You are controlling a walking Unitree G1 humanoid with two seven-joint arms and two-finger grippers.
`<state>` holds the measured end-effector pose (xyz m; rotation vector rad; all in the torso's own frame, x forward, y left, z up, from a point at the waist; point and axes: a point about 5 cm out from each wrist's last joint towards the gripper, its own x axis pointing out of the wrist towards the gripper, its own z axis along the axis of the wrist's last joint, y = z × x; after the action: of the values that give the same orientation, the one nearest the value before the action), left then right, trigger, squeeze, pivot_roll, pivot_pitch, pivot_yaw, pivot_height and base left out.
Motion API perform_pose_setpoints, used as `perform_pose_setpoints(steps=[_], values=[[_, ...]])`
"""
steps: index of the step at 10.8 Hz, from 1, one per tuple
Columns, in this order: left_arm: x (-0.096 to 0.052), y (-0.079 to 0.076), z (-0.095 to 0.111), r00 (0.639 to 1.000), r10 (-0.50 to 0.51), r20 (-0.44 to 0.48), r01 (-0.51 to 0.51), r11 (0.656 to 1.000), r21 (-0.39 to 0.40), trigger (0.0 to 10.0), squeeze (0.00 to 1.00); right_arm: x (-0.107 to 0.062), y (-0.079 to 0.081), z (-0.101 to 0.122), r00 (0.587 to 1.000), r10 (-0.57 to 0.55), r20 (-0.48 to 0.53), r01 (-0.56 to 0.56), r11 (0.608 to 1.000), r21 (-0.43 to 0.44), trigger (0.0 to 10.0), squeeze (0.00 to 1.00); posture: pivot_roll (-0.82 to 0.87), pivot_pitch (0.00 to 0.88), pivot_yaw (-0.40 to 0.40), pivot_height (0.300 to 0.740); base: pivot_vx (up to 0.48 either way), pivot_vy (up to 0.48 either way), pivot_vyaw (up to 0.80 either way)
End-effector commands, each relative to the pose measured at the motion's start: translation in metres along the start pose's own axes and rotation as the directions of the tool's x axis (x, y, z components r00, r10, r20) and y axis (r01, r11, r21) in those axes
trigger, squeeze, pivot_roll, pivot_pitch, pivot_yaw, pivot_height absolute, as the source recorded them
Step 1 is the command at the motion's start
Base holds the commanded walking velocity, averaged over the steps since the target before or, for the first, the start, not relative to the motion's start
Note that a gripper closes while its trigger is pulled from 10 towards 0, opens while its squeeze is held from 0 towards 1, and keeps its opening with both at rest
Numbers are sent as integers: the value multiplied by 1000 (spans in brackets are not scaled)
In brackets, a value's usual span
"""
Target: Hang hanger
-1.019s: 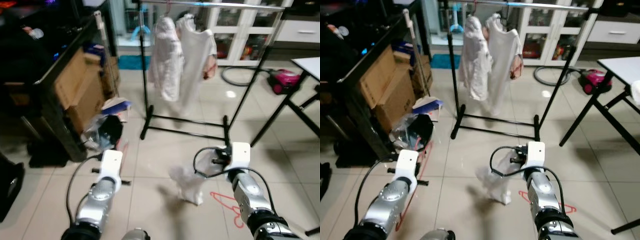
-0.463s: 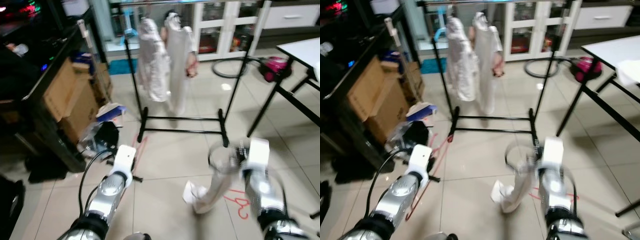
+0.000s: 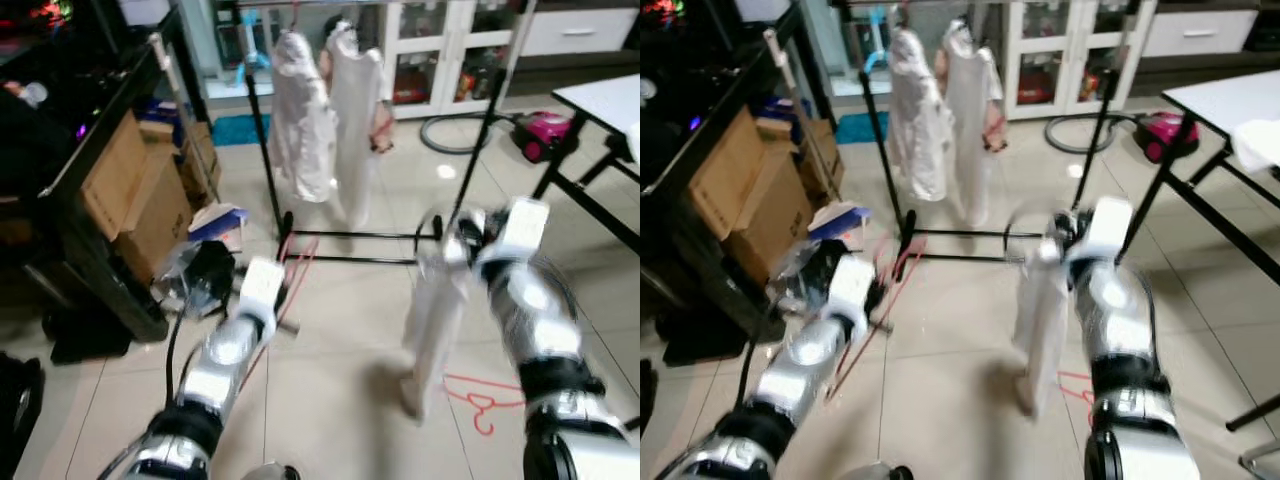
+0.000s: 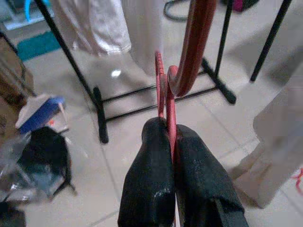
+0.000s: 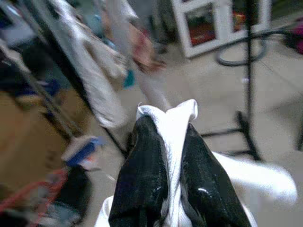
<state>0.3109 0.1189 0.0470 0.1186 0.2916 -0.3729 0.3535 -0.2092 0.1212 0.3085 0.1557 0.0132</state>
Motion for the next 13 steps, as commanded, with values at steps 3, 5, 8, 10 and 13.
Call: perform_pose_setpoints(steps=[3, 5, 8, 10, 13], values=[[5, 2, 38, 991, -97, 88, 97, 995, 5, 10000, 0, 9, 21, 47, 993, 104, 48, -105, 994, 8, 10000, 0, -69, 0, 53, 740, 0, 0, 0], [-3, 0, 89, 939, -269, 215, 283, 958, -39, 10000, 0, 8, 32, 65, 990, 132, 58, -134, 991, 17, 10000, 0, -66, 0, 48, 740, 0, 0, 0], [-29, 2, 141, 821, -480, 309, 489, 870, 52, 10000, 0, 7, 41, 62, 986, 163, 22, -163, 987, 11, 10000, 0, -67, 0, 50, 740, 0, 0, 0], [-39, 6, 150, 789, -547, 280, 549, 832, 80, 10000, 0, 6, 46, 67, 985, 170, 28, -170, 985, -2, 10000, 0, -67, 0, 53, 740, 0, 0, 0], [-46, 15, 147, 804, -552, 220, 548, 832, 86, 10000, 0, 2, 49, 79, 982, 183, 52, -181, 983, -41, 10000, 0, -71, 0, 51, 740, 0, 0, 0]])
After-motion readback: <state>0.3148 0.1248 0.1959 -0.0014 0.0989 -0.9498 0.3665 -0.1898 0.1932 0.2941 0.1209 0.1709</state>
